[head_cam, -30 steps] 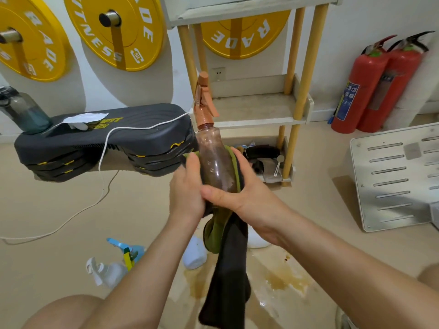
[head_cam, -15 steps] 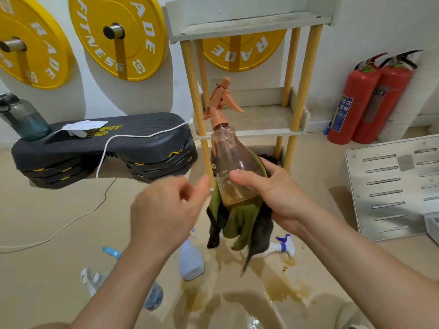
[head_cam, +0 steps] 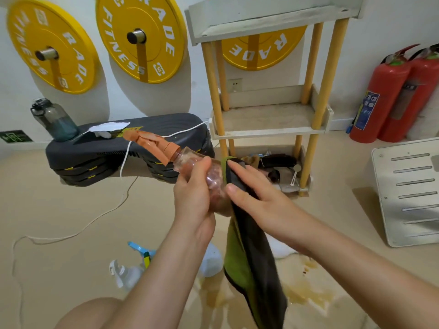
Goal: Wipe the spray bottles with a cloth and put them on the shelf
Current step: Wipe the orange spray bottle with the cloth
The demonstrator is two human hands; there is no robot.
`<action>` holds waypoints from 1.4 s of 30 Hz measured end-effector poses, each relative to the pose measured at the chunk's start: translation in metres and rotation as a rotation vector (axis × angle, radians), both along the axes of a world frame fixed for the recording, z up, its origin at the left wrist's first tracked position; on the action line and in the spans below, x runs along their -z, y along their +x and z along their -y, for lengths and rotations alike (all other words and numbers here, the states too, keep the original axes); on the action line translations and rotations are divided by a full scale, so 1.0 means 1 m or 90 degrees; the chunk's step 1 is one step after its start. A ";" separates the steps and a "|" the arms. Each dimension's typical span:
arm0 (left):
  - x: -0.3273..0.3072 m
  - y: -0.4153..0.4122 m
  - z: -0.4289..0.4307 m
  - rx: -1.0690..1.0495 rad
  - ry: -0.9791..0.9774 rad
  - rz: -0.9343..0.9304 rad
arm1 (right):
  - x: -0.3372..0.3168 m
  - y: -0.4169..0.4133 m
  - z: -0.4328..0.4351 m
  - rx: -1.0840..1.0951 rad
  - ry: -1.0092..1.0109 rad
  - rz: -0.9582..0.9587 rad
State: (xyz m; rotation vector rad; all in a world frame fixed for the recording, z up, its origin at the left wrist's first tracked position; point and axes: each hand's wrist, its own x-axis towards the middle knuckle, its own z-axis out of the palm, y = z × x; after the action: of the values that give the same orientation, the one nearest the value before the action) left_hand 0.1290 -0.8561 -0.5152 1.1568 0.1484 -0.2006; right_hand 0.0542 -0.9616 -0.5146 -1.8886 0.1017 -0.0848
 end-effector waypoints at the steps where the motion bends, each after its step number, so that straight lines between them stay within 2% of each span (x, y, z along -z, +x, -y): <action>1: 0.000 -0.003 0.001 0.007 -0.006 0.002 | -0.001 0.000 -0.005 0.017 0.041 -0.006; 5: 0.001 -0.016 0.004 0.123 0.020 0.050 | 0.004 0.008 0.000 0.154 0.120 -0.006; 8: 0.001 -0.025 0.003 0.220 0.149 0.137 | 0.003 0.009 0.015 0.202 0.246 -0.094; 10: 0.001 -0.029 0.006 0.215 0.238 0.186 | 0.009 0.007 0.015 0.219 0.323 -0.139; 12: 0.004 -0.029 0.010 0.157 0.272 0.193 | 0.019 0.009 0.004 0.240 0.303 -0.106; 15: 0.006 -0.023 0.012 0.074 0.249 0.153 | 0.035 0.005 -0.018 0.249 0.190 0.078; 17: 0.007 -0.018 0.011 0.076 0.264 0.156 | 0.040 0.003 -0.023 0.215 0.053 0.164; 19: 0.008 -0.016 0.010 0.118 0.330 0.198 | 0.038 0.007 -0.017 0.170 -0.040 0.174; 23: 0.018 -0.026 0.011 0.266 0.398 0.269 | 0.021 0.016 0.000 0.096 0.003 0.141; 28: 0.021 -0.045 0.014 0.409 0.371 0.226 | -0.007 0.021 0.026 0.132 0.114 0.060; 30: 0.021 -0.048 0.015 0.382 0.365 0.228 | -0.007 0.018 0.030 0.119 0.123 0.068; 37: 0.009 -0.015 0.010 0.117 0.335 0.221 | 0.033 0.010 0.003 -0.009 0.148 0.113; 39: 0.006 -0.004 0.006 0.042 0.329 0.230 | 0.040 0.007 -0.002 -0.007 0.195 0.083; 42: 0.005 0.001 0.007 -0.025 0.267 0.219 | 0.045 0.011 -0.004 0.061 0.341 -0.018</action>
State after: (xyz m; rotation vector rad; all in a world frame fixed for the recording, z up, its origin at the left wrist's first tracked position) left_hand 0.1302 -0.8629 -0.5199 1.5860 -0.0965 0.0711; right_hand 0.0649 -0.9581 -0.5598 -1.3501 0.2128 -0.0859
